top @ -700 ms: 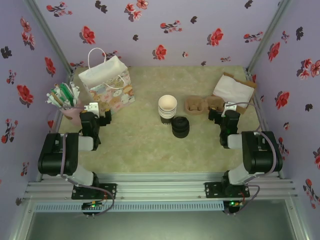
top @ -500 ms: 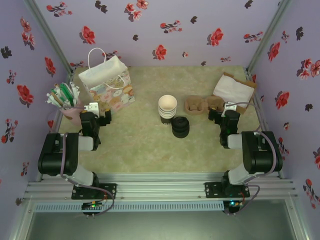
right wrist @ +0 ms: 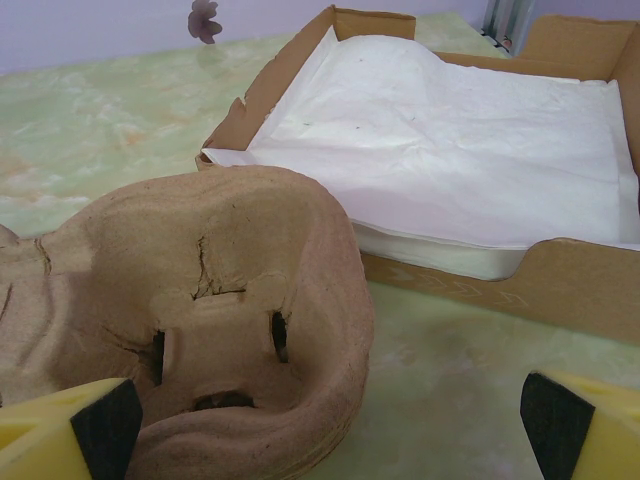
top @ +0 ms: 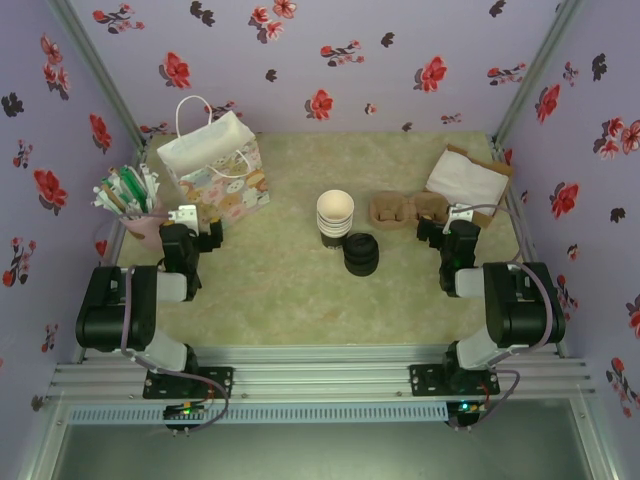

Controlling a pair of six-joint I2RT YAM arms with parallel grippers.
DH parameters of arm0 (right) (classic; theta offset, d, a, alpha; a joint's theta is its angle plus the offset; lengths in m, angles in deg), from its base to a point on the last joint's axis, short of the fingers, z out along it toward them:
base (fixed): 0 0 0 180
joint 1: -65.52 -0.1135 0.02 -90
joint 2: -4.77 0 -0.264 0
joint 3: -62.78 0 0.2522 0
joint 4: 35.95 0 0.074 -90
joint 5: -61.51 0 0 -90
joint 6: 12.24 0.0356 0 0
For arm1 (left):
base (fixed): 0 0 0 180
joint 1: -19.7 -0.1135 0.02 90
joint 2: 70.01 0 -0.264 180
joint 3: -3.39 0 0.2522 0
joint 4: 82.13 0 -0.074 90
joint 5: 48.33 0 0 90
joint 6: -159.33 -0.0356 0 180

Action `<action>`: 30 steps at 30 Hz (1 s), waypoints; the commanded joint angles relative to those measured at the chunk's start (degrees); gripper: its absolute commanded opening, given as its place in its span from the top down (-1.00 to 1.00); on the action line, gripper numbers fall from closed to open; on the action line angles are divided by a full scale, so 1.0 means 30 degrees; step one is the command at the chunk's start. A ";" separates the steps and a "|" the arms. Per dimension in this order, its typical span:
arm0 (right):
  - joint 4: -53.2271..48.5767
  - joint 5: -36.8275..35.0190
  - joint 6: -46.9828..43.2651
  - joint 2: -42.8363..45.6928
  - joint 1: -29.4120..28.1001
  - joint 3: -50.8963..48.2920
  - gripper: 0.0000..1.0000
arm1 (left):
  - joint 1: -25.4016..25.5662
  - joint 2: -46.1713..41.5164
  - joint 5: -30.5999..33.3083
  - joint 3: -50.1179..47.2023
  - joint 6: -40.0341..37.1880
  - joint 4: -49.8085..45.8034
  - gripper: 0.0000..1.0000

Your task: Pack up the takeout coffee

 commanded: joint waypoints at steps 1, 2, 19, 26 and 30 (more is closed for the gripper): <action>-0.0186 0.0011 0.0143 -0.0166 0.0185 0.0346 -0.99 | -0.0038 0.0075 0.0080 0.0268 -0.0532 -0.0031 -0.99; -0.0179 0.0012 0.0143 -0.0166 0.0185 0.0371 -0.98 | -0.0041 0.0080 0.0054 0.0261 -0.0530 -0.0030 -0.99; -0.3273 -0.1299 -0.0212 0.3938 -0.0520 -0.0033 -0.98 | 0.0800 -0.3963 0.0666 -0.3829 -0.1332 0.4012 -0.98; -0.8882 -0.1170 0.0429 0.9276 -0.1067 0.1126 -0.99 | 0.1798 -0.9729 0.0420 -0.3145 -0.1075 -0.1427 -0.99; -1.3293 -0.0996 0.3737 1.2293 -0.1104 0.2948 -0.98 | 0.2859 -1.3184 0.0378 -0.1261 0.1243 -0.6642 -0.99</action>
